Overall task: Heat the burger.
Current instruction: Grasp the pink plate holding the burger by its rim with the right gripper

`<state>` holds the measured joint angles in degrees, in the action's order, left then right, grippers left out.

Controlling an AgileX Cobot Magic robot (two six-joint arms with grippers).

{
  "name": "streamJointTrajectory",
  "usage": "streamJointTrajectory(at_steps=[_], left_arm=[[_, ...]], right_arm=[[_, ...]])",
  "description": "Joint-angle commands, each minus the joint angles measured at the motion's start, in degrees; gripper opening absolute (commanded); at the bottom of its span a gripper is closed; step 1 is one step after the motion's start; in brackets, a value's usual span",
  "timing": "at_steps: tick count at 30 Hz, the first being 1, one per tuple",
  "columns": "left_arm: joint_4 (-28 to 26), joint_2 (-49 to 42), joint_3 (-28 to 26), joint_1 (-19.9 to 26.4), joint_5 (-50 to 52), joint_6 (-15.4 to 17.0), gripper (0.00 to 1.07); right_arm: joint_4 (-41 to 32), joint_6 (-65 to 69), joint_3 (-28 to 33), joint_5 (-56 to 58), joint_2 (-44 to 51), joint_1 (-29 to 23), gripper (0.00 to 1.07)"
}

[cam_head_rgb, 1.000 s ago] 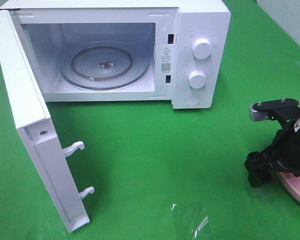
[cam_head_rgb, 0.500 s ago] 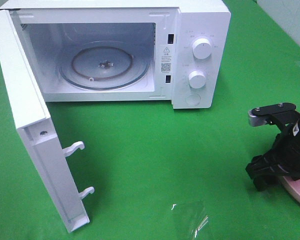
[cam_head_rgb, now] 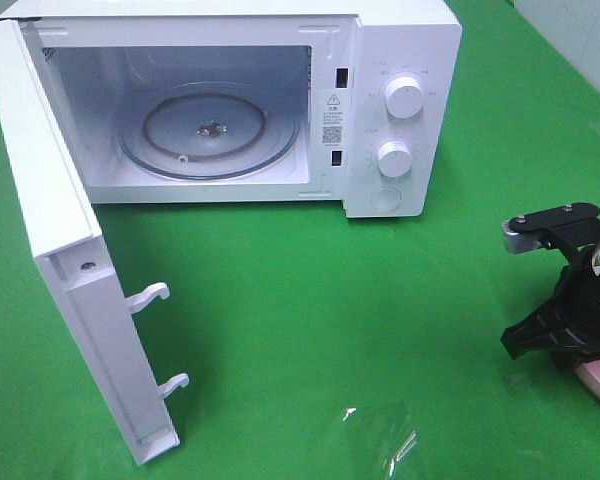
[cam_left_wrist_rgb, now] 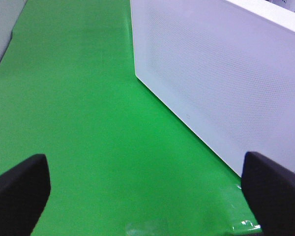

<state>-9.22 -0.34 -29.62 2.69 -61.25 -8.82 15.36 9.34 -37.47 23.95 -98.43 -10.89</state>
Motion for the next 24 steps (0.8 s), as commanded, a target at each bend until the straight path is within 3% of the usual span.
streamJointTrajectory(at_steps=[1, 24], left_arm=[[-0.17, -0.97, 0.06, 0.29, -0.11, 0.06, 0.98], [-0.17, -0.97, 0.06, 0.29, -0.11, 0.06, 0.98]], right_arm=[[0.63, 1.09, 0.29, 0.52, -0.40, 0.29, 0.00], [4.07, 6.99, 0.23, 6.25, 5.27, 0.06, 0.00]])
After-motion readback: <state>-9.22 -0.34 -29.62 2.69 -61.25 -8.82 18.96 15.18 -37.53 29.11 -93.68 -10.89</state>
